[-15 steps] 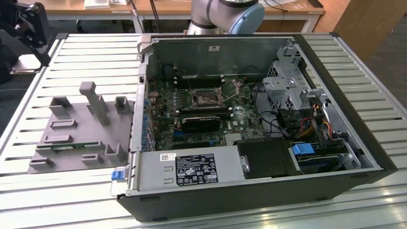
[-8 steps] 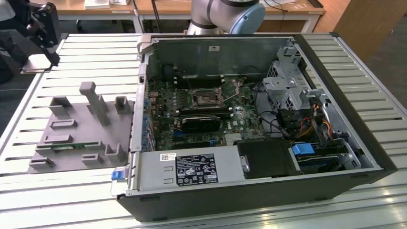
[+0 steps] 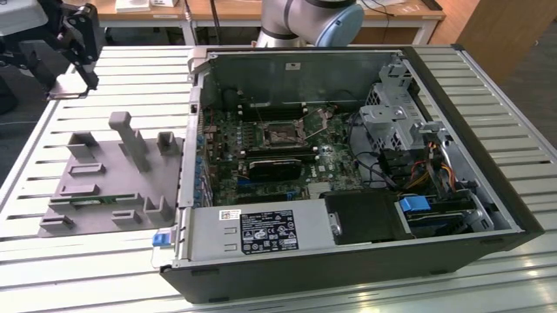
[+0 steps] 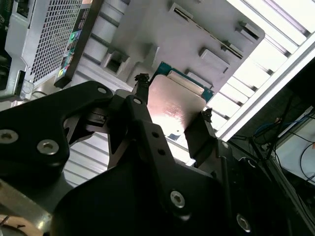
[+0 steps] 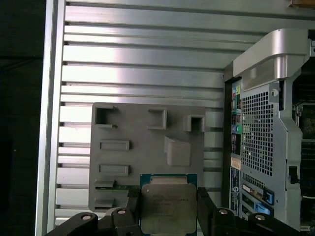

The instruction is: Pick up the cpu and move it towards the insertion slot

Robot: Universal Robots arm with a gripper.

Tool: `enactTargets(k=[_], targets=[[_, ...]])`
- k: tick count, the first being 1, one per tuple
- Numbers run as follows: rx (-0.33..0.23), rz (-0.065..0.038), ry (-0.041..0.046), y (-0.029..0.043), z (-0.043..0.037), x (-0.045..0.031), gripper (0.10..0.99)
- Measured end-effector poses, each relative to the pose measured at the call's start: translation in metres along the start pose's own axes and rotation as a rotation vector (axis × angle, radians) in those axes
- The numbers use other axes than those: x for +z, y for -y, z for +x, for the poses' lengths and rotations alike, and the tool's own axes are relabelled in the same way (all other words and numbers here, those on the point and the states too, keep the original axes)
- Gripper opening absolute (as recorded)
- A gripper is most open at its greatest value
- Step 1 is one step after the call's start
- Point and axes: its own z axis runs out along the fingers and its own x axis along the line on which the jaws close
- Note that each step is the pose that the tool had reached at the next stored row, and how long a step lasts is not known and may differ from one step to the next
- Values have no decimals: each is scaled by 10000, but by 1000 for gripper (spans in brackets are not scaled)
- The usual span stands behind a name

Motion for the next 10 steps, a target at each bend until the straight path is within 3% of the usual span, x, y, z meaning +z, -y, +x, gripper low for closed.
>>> enactTargets(k=[10], targets=[[0, -1, 0, 5, -280, 12, 541]])
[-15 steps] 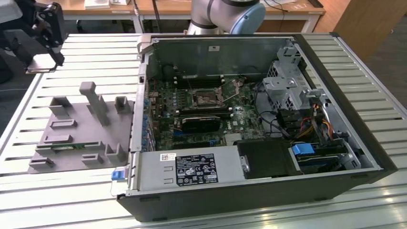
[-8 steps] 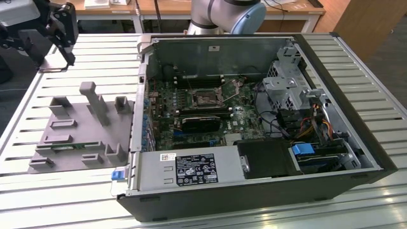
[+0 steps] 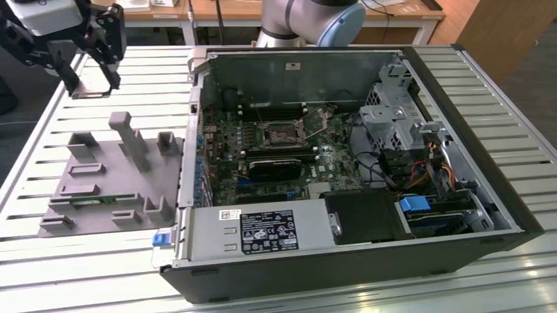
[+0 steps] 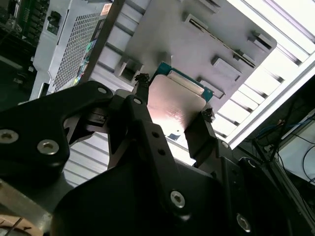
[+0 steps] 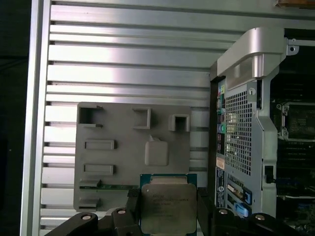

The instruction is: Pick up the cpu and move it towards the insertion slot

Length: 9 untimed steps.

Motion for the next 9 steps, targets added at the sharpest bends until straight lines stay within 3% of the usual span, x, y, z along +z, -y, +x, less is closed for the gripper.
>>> enactTargets(k=[9], targets=[[0, 1, -1, 4, -245, 9, 541]])
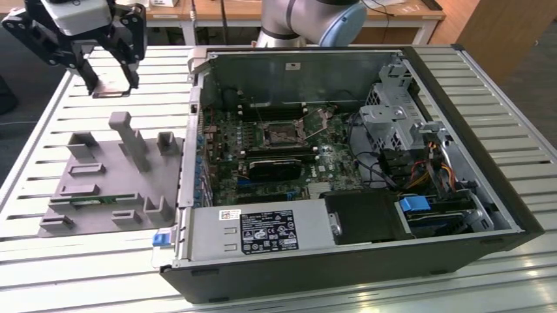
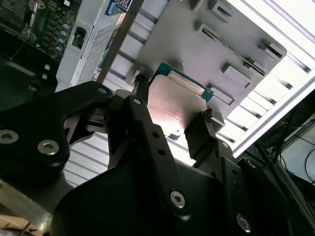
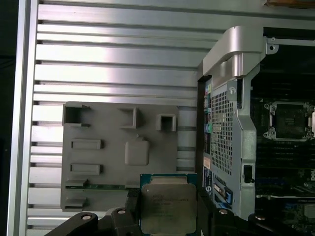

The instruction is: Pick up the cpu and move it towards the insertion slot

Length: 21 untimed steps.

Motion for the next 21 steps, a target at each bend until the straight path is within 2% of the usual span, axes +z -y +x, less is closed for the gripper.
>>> enactTargets(k=[10, 21], targets=[[1, 0, 0, 4, -233, 9, 541], [1, 0, -3, 10, -543, 21, 541]])
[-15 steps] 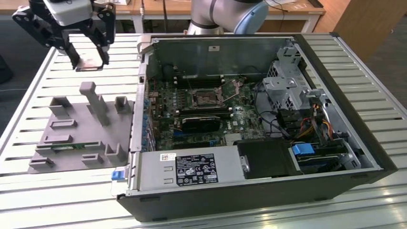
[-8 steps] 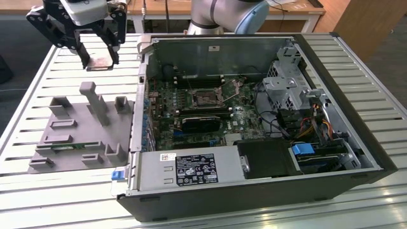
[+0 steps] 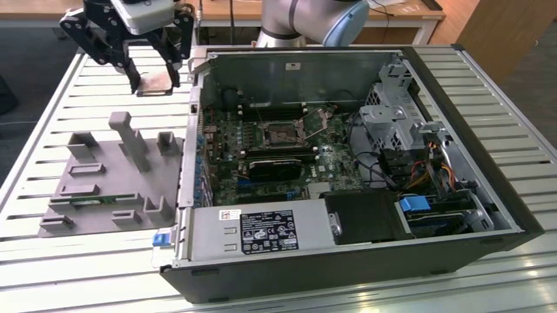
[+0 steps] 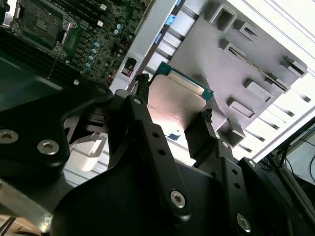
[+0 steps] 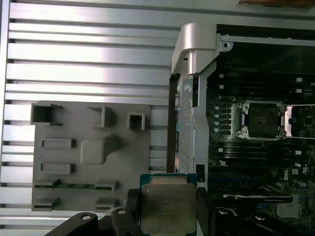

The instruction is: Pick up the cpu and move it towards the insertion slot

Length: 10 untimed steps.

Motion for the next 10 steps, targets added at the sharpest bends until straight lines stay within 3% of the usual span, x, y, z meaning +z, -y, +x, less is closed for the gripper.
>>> enactTargets(k=[10], targets=[[0, 0, 0, 5, -262, 11, 541]])
